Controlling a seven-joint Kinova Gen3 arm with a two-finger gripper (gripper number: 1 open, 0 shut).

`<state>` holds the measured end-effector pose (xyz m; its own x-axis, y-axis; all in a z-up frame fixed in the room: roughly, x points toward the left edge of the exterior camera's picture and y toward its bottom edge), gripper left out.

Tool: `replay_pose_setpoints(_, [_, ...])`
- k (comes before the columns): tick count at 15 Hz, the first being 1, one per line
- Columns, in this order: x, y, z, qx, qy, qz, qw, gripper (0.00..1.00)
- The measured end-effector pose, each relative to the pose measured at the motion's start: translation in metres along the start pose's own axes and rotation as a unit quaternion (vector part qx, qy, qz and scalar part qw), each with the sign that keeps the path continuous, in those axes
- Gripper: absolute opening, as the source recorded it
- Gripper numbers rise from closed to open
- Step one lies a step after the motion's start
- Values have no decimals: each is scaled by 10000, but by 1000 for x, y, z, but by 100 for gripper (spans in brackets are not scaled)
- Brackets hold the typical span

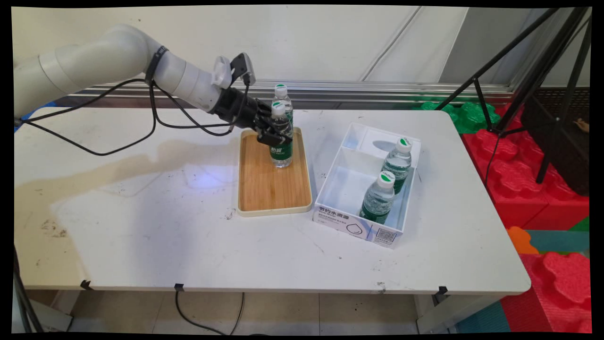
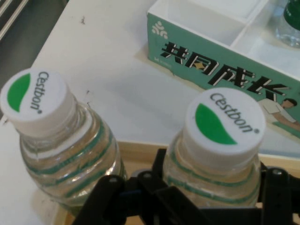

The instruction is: Place the picked object on the tray

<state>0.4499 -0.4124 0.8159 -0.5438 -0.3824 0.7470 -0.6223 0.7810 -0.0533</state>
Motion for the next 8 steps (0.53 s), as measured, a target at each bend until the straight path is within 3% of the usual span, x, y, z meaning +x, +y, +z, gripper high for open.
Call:
replay_pose_setpoints(5, [-5,1,10,33,87,-102,9999,0])
replay_pose_setpoints(6, [-6,1,12,43,110,-118,9999,100])
replay_pose_setpoints(8, [-7,1,14,58,136,-137,9998,100])
